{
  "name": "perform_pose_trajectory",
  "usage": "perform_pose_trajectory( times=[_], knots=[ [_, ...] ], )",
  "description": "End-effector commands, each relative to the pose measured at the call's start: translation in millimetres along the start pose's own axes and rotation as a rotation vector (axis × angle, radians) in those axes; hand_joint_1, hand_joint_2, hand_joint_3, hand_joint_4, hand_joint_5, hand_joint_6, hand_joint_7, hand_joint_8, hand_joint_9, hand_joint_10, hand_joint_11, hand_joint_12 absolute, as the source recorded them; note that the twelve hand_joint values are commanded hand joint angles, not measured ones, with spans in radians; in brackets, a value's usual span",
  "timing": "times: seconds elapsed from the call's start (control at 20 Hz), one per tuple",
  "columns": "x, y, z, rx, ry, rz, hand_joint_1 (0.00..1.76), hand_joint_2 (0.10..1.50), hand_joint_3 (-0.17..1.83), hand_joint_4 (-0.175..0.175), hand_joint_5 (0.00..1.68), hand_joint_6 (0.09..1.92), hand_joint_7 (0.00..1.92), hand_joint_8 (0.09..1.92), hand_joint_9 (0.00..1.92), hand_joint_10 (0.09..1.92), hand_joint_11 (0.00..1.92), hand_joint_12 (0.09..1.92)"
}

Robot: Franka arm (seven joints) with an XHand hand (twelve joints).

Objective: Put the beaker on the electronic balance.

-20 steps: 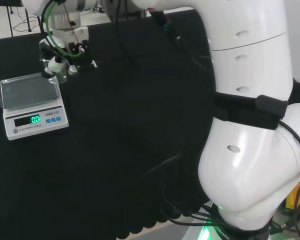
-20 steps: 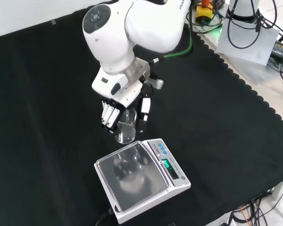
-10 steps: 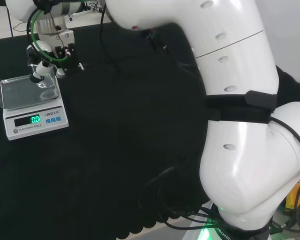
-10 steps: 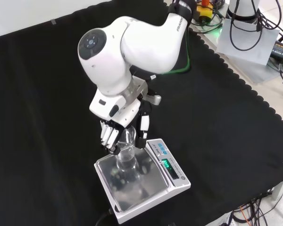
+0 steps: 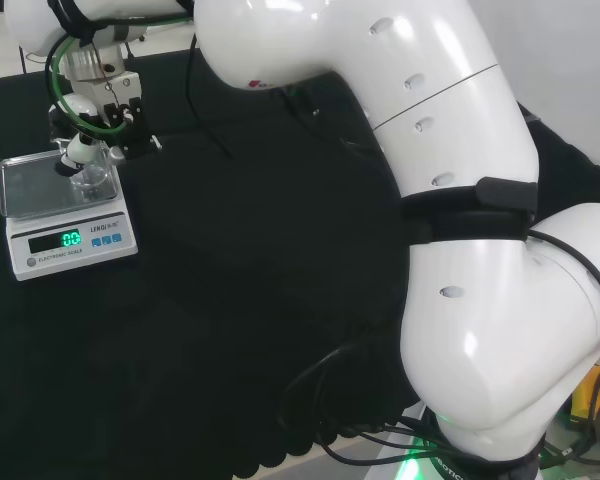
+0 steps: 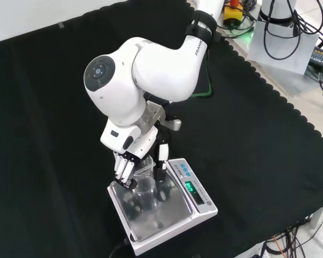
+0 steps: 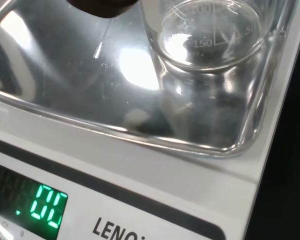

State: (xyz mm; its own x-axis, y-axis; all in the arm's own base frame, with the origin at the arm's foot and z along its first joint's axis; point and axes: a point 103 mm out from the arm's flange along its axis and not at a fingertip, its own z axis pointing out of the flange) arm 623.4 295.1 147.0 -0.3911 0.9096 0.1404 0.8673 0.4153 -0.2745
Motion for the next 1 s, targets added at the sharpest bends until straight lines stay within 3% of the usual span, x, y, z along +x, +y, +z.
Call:
perform_pose_trajectory(
  times=[0.05, 0.1, 0.15, 0.3, 0.4, 0.5, 0.65, 1.0],
  knots=[
    [2, -2, 7, 0.041, -0.010, 0.003, 1.16, 1.28, -0.17, -0.068, 0.57, 1.50, 0.76, 1.56, 1.07, 1.42, 1.24, 1.06],
    [2, -3, 6, 0.050, -0.012, 0.004, 1.15, 1.19, -0.17, -0.098, 0.38, 1.45, 0.71, 1.56, 1.08, 1.35, 1.27, 1.04],
    [2, -4, 5, 0.050, -0.013, 0.003, 1.11, 1.10, -0.17, -0.105, 0.22, 1.22, 0.63, 1.50, 1.04, 1.26, 1.24, 1.04],
    [1, -7, 0, 0.031, -0.012, -0.004, 0.91, 0.92, -0.17, -0.050, 0.03, 0.33, 0.33, 1.23, 0.73, 1.02, 0.74, 1.26],
    [0, -10, -5, 0.017, -0.011, -0.005, 0.82, 0.86, -0.17, -0.006, 0.01, 0.09, 0.15, 1.07, 0.49, 0.94, 0.39, 1.41],
    [0, -12, -10, 0.008, -0.013, -0.003, 0.77, 0.83, -0.17, 0.021, 0.00, 0.09, 0.04, 0.78, 0.24, 0.92, 0.12, 1.51],
    [0, -17, -19, -0.005, -0.015, -0.005, 0.74, 0.80, -0.15, 0.037, 0.00, 0.09, 0.00, 0.39, 0.05, 0.94, 0.01, 1.49],
    [2, -36, -63, -0.060, -0.023, -0.004, 0.72, 0.78, -0.13, 0.045, 0.00, 0.09, 0.00, 0.27, 0.00, 0.96, 0.00, 1.46]
  ],
)
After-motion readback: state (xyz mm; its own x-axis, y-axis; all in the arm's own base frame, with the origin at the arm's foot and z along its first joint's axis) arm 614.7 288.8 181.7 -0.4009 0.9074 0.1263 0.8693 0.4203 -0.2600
